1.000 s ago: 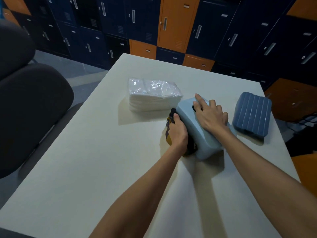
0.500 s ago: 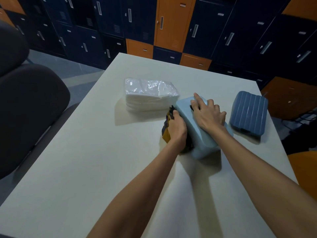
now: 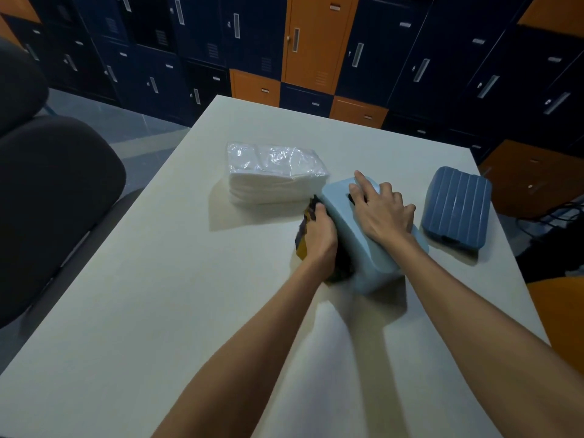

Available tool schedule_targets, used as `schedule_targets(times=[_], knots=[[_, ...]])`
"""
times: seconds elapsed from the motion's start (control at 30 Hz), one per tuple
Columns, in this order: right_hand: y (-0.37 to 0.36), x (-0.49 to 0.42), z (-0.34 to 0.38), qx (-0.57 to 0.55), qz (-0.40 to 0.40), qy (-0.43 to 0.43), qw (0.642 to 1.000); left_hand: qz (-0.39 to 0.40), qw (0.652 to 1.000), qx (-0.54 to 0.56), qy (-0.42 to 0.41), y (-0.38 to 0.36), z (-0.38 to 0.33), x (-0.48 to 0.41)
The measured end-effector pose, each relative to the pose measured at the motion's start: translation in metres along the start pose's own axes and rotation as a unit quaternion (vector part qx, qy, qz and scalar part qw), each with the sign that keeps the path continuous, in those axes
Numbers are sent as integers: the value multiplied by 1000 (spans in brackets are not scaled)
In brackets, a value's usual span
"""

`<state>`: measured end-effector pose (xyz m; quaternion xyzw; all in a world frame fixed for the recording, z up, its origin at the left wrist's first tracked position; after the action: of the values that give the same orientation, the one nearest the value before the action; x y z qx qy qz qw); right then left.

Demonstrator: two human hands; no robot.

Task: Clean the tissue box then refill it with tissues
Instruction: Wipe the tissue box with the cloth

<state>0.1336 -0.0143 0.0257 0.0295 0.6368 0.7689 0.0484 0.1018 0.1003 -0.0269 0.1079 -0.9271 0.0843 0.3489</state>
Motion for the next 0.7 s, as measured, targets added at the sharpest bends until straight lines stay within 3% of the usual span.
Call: schedule_targets(times=[0.07,0.13,0.2,0.3,0.37,0.43,0.53,0.63,0.7], knots=[[0,-1,0,-1,-1,-4,1000,-25,999,11,-25,-5,-12,-2],[-1,-2,0,-2,-5,-6,1000,-40,993,13,-109,-5,-11,19],[0,-1,0,-3,-8,-4,1000,5,989,14,-144,-6,7,45],[0,-1,0,-1,-10,1,1000,73,987,-14,-143,3,34,63],[0,-1,0,0,-9,-2,1000,65,987,-52,-135,7,29,50],[-2,-2,-1,-3,-6,-5,1000,29,993,-85,-77,7,11,30],[-3,-2,-1,-3,-7,-9,1000,22,998,-66,-7,1,-21,7],[-2,-4,-1,-2,-13,-13,1000,-47,994,-78,-57,-5,-32,5],[-3,-4,-1,0,-18,-9,1000,-43,989,-35,-138,-9,-20,23]])
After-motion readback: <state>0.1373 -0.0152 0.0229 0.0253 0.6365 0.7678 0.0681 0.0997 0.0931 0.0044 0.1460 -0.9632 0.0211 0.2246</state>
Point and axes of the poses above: each hand's wrist, its own x-axis away from the middle knuckle, its own y-axis out of the back of the hand, z = x × y, the point moved 3 cm from there along -x, towards the middle knuckle, and after that the axes turned 7 degrees about y, right-handed, at the moved point
